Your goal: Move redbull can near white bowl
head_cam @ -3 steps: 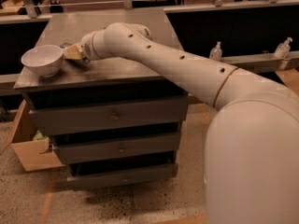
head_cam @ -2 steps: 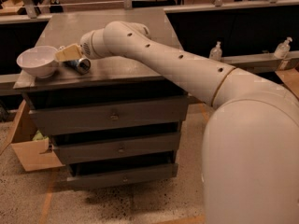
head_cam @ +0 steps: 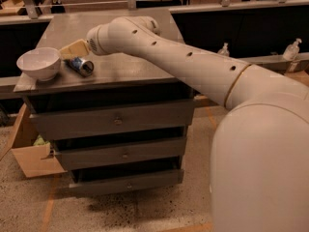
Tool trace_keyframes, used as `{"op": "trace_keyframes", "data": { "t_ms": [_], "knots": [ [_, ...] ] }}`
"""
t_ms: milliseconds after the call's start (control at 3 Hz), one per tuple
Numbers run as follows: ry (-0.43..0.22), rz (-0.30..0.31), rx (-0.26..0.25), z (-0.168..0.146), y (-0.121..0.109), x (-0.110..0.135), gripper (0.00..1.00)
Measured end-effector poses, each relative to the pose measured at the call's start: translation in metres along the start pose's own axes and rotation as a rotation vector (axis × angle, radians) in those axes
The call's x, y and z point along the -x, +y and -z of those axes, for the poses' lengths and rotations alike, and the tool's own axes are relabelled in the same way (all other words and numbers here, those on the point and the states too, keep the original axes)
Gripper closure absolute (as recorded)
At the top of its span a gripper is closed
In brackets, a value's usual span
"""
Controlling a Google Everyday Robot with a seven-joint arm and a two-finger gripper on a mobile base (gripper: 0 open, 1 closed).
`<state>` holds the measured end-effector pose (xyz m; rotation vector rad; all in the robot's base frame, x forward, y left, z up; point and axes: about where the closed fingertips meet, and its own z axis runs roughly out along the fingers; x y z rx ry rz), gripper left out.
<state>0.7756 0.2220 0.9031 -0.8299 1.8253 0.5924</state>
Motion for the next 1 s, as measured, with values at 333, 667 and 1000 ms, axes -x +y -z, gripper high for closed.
{"op": "trace_keyframes", "data": {
  "t_ms": [333,667,1000],
  "knots": [
    [-0.031,0.031,-0.110,0.024,-0.025,0.017,0.00],
    [-0.086,0.095,-0.246,0.060,-0.060,0.041,0.00],
    [-0.083,0.087,-0.325,0.080,-0.097,0.038,0.00]
  ]
}}
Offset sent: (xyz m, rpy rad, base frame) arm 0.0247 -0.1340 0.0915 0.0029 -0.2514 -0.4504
